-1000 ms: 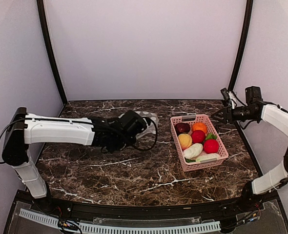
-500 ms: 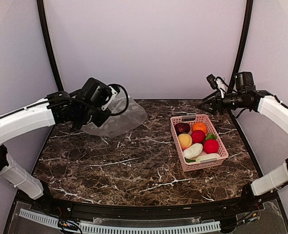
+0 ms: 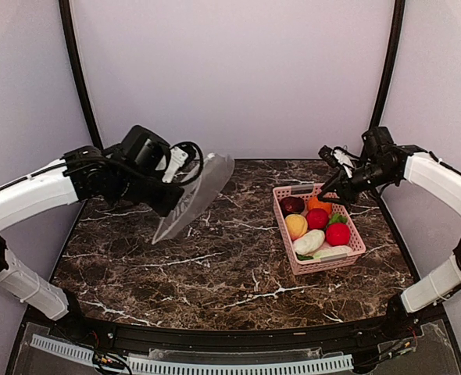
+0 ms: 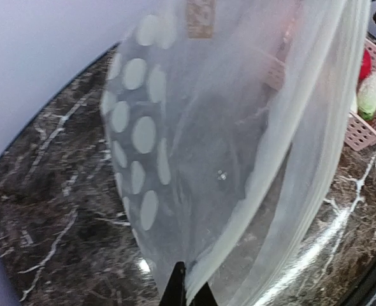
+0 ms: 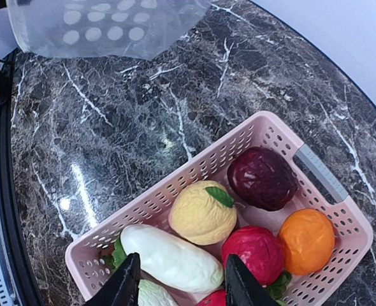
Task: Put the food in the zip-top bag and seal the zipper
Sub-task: Pick up the fake fruit from the bin, then place the fake fruit in the zipper food storage bag, then adjust the zipper food storage bag at the center of the board, then pick up the fake fruit from the bin.
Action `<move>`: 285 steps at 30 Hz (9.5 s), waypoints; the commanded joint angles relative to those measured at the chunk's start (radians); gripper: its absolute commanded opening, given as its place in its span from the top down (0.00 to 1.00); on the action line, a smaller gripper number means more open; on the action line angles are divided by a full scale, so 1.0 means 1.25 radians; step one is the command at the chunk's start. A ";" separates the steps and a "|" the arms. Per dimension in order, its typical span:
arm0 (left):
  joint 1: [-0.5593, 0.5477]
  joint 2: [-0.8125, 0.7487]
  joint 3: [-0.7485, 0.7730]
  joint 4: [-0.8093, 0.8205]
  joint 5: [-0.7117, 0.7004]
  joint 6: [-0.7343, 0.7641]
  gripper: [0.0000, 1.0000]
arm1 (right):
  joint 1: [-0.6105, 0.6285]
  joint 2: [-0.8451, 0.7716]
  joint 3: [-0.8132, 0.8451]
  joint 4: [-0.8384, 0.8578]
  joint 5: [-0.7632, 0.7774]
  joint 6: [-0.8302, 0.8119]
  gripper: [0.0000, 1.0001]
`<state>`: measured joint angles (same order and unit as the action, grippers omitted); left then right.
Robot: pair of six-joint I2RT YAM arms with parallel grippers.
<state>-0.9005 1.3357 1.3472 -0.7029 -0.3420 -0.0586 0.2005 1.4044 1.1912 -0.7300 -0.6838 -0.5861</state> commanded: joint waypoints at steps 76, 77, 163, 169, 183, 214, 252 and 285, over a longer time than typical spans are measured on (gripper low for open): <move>0.139 0.178 -0.078 0.556 0.436 -0.326 0.99 | 0.292 0.176 0.412 -0.147 -0.105 0.113 0.59; 0.139 0.182 -0.070 0.556 0.436 -0.333 0.99 | 0.303 0.182 0.436 -0.149 -0.113 0.119 0.59; 0.070 -0.018 -0.207 0.485 0.404 -0.427 0.99 | 0.486 0.320 0.581 -0.034 0.227 0.253 0.11; 0.070 -0.020 -0.215 0.484 0.410 -0.431 0.99 | 0.485 0.372 0.590 0.001 0.415 0.276 0.21; 0.075 -0.025 -0.181 0.362 0.340 -0.381 0.99 | 0.476 0.424 0.707 -0.043 0.454 0.273 1.00; 0.123 0.271 0.430 -0.188 -0.195 0.079 0.99 | 0.444 0.430 0.742 -0.007 0.316 0.364 1.00; 0.127 0.259 0.201 0.118 0.302 -0.014 0.99 | 0.212 -0.001 0.134 0.016 0.277 0.081 0.26; 0.137 0.068 -0.072 0.319 0.297 -0.016 0.99 | 0.134 0.242 0.072 -0.033 0.543 0.088 0.27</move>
<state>-0.7326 1.4353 1.2694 -0.3122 0.0284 -0.0830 0.3809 1.6859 1.2732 -0.7834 -0.0639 -0.4961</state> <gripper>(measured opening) 0.011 0.712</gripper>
